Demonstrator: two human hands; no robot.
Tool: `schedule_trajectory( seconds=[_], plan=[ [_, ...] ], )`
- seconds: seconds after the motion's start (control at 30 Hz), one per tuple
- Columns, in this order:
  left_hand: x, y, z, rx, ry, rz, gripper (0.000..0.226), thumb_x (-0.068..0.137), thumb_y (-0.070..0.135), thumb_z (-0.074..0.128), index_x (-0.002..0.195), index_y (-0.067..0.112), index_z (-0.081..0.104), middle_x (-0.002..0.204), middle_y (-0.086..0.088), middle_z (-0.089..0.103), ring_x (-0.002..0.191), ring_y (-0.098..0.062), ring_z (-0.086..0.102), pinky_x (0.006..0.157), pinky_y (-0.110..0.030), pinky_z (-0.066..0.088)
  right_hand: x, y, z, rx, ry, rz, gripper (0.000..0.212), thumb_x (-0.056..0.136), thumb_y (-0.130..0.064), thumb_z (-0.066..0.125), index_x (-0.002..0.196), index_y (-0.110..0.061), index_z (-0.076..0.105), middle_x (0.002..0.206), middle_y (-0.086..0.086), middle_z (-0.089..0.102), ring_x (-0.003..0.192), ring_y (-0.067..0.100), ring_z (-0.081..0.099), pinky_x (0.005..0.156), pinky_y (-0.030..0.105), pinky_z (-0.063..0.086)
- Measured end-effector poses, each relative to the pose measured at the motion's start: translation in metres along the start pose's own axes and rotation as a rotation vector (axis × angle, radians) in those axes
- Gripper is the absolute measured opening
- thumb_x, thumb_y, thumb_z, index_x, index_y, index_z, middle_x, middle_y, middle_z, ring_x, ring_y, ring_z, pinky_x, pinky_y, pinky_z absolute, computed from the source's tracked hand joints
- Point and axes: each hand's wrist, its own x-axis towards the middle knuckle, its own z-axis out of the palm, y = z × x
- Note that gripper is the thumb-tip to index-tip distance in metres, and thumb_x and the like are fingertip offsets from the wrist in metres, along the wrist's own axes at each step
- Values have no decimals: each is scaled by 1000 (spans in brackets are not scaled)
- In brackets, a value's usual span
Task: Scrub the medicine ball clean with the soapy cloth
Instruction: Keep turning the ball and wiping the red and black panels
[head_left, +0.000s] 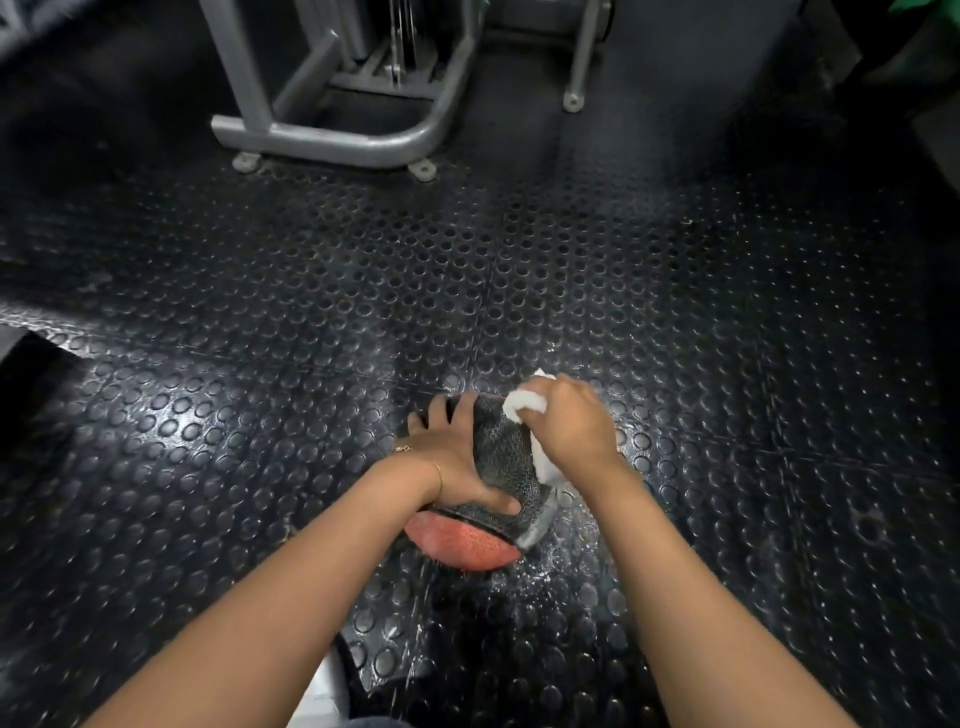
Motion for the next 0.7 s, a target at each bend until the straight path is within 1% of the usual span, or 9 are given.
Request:
schedule_trajectory(
  seconds=[0.07,0.17,0.2,0.33,0.47,0.5,0.57,0.6,0.7],
  plan=[
    [-1,-2,1,-17,-3,5,134,61,60,77,146,27,-21,156,-3,-19,144,-34,-8,115,-49,16,2,2,-5,-34,-93,-68,28,89,-25,55,117,-27,59,122,7,53,120,26,42,87,32,37],
    [-2,-2,4,27,12,20,135,59,63,76,146,29,-20,156,-2,-18,144,-36,-6,114,-51,20,-4,11,-15,-56,-196,-192,27,86,-26,56,113,-31,60,126,3,52,123,21,40,89,29,34],
    [-3,-1,5,43,17,24,135,58,64,76,146,29,-20,156,-3,-18,143,-37,-6,114,-51,21,-3,12,-16,-63,-200,-201,27,86,-26,57,112,-31,60,126,2,52,123,21,40,89,29,34],
    [-4,3,10,66,37,28,135,58,65,75,146,27,-21,156,-4,-17,143,-39,-5,113,-51,22,17,1,-7,-107,-153,-129,31,89,-28,55,119,-31,56,124,2,51,121,22,41,87,32,36],
    [-1,-3,4,-6,17,3,133,59,64,75,147,28,-18,156,-2,-15,144,-36,-4,114,-51,21,16,-4,-7,-108,-168,-185,28,89,-25,54,117,-29,57,119,3,53,119,23,43,85,32,36],
    [1,-5,3,-30,15,-5,133,59,65,75,147,28,-18,156,-2,-15,144,-36,-4,115,-51,19,11,-2,-9,-116,-184,-205,28,89,-24,53,116,-29,58,121,4,52,120,23,41,88,32,35],
    [3,-6,3,-74,21,-18,132,60,65,74,147,28,-18,156,-3,-15,144,-37,-5,115,-52,18,2,3,-13,-123,-193,-228,29,89,-24,54,117,-30,58,134,5,47,127,24,36,98,32,31],
    [4,-5,3,-89,28,-27,131,61,66,73,147,28,-18,156,-4,-15,143,-37,-4,115,-52,19,0,4,-14,-126,-184,-230,29,89,-25,54,117,-30,57,136,5,45,128,23,35,99,32,30],
    [5,1,3,-136,62,-75,130,62,68,71,147,26,-18,156,-9,-10,143,-40,0,114,-51,21,7,-2,-11,-150,-122,-181,31,90,-28,53,120,-31,56,129,2,48,124,22,37,94,32,33]
  ],
)
